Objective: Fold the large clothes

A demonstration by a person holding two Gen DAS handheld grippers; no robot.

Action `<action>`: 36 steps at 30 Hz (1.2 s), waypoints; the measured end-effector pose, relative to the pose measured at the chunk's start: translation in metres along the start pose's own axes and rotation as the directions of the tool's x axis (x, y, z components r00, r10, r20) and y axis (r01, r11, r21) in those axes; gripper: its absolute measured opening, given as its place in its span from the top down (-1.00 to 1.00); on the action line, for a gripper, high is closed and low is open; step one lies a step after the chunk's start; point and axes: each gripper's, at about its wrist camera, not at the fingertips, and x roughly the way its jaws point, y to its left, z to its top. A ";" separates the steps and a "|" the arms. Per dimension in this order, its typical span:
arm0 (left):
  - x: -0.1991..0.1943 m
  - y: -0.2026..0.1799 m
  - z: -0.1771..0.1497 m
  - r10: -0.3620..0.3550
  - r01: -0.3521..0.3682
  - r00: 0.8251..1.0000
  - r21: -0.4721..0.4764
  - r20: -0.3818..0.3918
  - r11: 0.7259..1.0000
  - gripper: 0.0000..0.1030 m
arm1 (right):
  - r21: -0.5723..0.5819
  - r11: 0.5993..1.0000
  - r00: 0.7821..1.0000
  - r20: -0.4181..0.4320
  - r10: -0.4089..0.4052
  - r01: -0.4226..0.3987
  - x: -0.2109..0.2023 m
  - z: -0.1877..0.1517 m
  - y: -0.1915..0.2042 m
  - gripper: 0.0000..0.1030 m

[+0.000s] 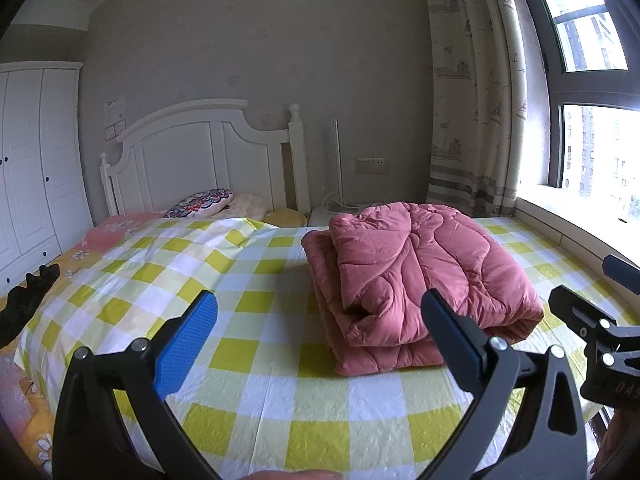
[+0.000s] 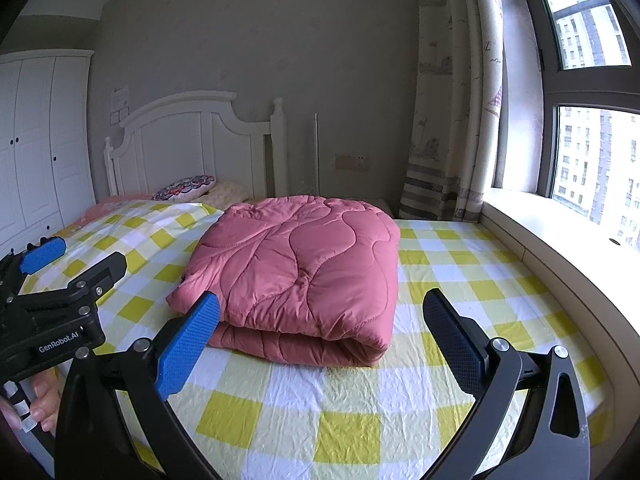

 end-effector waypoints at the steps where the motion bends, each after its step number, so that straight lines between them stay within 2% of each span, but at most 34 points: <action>1: 0.000 0.000 0.000 0.000 0.000 1.000 0.001 0.000 1.000 -0.96 | 0.000 1.000 1.000 -0.001 0.001 -0.001 0.000 0.000 0.000 -0.90; 26: -0.007 0.001 -0.003 0.015 -0.015 0.999 0.017 0.032 1.000 -0.96 | -0.003 1.000 1.000 -0.011 0.009 -0.009 0.002 -0.004 0.003 -0.90; 31: -0.003 0.000 -0.005 -0.006 0.005 1.000 0.018 0.017 1.000 -0.96 | -0.003 1.000 0.999 -0.032 0.024 -0.024 0.008 -0.009 0.002 -0.90; 34: 0.002 -0.002 -0.009 -0.059 0.059 0.998 0.014 -0.001 0.998 -0.96 | -0.001 0.999 0.998 -0.051 0.035 -0.036 0.015 -0.012 0.000 -0.90; 36: 0.008 -0.002 -0.012 -0.054 0.055 0.998 0.012 -0.013 0.998 -0.96 | -0.002 0.998 0.996 -0.076 0.055 -0.056 0.023 -0.011 -0.004 -0.90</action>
